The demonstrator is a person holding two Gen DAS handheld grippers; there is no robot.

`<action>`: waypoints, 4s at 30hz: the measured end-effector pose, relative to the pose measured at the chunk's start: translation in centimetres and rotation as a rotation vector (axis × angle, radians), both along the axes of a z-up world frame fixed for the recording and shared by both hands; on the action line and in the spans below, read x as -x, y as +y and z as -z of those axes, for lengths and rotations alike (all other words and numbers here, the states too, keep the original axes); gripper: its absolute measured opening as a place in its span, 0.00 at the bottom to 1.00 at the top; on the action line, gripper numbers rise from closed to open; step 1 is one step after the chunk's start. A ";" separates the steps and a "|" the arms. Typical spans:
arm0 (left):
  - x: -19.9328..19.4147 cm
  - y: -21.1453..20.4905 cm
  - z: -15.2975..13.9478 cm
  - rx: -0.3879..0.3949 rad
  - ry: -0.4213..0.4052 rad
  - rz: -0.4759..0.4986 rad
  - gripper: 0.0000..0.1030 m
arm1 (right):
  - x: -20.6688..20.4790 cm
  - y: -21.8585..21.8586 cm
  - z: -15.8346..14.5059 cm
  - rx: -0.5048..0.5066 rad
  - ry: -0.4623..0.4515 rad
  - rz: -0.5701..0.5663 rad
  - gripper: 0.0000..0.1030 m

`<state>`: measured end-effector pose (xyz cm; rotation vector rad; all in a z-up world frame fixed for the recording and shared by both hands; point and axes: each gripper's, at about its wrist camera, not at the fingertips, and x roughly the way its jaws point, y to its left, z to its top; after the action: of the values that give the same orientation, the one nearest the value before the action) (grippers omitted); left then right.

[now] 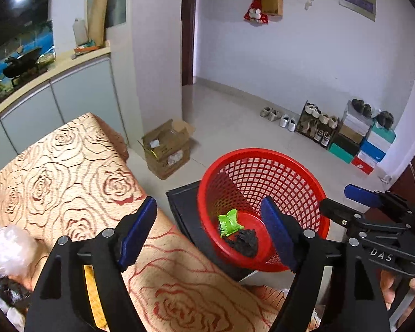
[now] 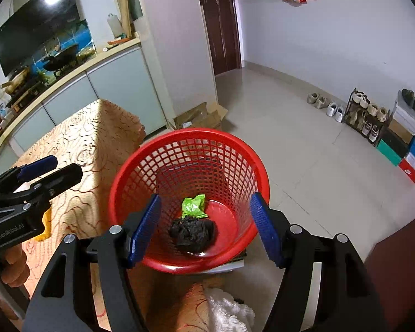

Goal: Collect trash
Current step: 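Open both tools to drop the packet and bag into the wastebasket, then bring both tools back over the table toward the remaining trash, then grasp the white mesh net with the left tool while the right tool grasps the yellow foam net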

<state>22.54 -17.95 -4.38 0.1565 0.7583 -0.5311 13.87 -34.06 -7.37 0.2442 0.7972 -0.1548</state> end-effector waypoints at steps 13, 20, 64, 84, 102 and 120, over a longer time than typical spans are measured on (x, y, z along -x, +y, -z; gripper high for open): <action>4.4 3.9 -2.3 0.004 -0.093 -0.076 0.75 | 3.1 3.7 -3.1 0.019 -0.100 -0.047 0.66; 6.5 6.6 -3.0 -0.001 -0.125 -0.136 0.76 | 4.4 5.9 -4.2 0.015 -0.139 -0.096 0.67; 11.5 31.9 3.1 0.042 0.052 -0.591 0.77 | 4.0 17.9 -3.1 -0.020 -0.113 -0.364 0.73; 4.9 29.2 4.8 -0.018 0.119 -0.604 0.81 | 1.8 17.5 -2.1 -0.039 -0.072 -0.350 0.73; 7.4 28.8 4.9 -0.030 0.087 -0.559 0.41 | 0.6 18.8 -1.3 -0.029 -0.052 -0.374 0.73; 11.2 28.5 1.2 -0.018 -0.040 -0.538 0.41 | -4.1 24.6 1.7 0.090 -0.004 -0.462 0.73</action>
<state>11.34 10.51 -5.59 -0.0232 0.7304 -0.0094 17.95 -9.47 -9.09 -0.0283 0.8209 0.2443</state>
